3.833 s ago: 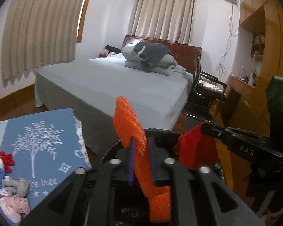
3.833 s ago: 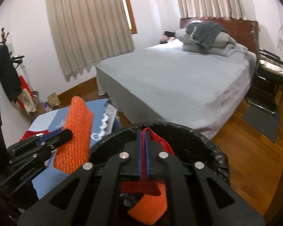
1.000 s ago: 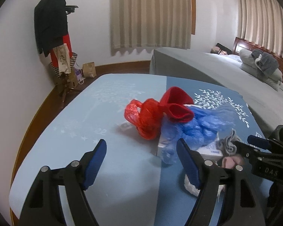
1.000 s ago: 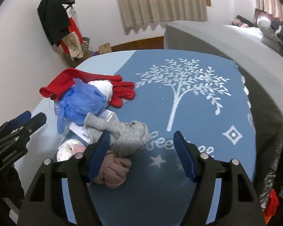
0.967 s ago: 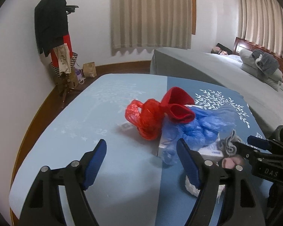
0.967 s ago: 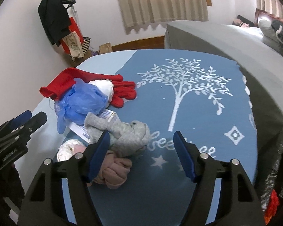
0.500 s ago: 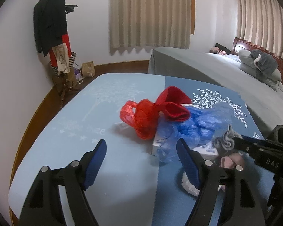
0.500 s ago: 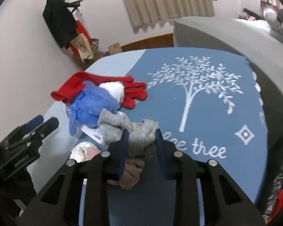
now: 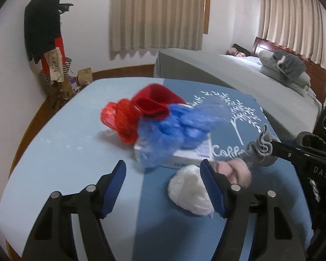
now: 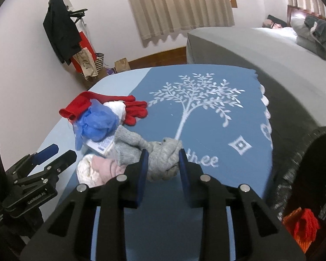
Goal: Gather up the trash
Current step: 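Grasp the grey sock with the right gripper while the left gripper grasps the white tissue ball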
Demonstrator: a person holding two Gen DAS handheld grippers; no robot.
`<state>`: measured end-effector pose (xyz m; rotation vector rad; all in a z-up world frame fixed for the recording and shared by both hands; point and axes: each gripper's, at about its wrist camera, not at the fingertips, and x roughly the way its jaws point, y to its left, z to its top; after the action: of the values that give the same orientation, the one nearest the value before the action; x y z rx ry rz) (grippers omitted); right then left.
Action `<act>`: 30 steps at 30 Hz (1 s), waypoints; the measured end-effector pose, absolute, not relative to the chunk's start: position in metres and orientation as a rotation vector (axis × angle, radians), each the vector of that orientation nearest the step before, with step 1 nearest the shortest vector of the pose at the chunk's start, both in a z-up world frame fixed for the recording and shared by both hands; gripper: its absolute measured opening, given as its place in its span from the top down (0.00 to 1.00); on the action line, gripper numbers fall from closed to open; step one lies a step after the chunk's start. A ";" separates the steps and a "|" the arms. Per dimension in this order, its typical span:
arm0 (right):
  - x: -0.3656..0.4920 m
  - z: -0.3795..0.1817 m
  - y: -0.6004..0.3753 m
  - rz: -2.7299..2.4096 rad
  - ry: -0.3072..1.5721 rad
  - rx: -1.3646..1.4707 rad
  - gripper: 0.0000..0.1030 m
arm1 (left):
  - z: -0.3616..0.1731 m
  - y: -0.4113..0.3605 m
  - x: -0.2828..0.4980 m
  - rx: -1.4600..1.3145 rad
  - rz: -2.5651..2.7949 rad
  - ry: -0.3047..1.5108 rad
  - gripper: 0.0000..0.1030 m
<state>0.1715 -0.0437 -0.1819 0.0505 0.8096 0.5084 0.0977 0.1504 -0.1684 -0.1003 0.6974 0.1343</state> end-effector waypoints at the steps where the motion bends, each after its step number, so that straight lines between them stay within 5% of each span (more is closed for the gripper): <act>1: 0.170 -0.182 -0.046 0.505 0.811 0.051 0.74 | -0.170 0.149 0.097 -0.102 0.131 0.700 0.33; 9: 0.155 -0.187 -0.063 0.480 0.829 0.047 0.73 | -0.186 0.134 0.097 -0.116 0.095 0.742 0.35; 17: 0.153 -0.185 -0.074 0.462 0.827 0.049 0.73 | -0.194 0.126 0.102 -0.133 0.032 0.776 0.62; 30: 0.145 -0.170 -0.080 0.466 0.796 0.064 0.73 | -0.153 0.120 0.082 -0.119 0.021 0.688 0.64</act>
<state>0.1450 -0.0800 -0.1704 0.0640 0.7960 0.4658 0.0820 0.1199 -0.1533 -0.1186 0.6875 0.0212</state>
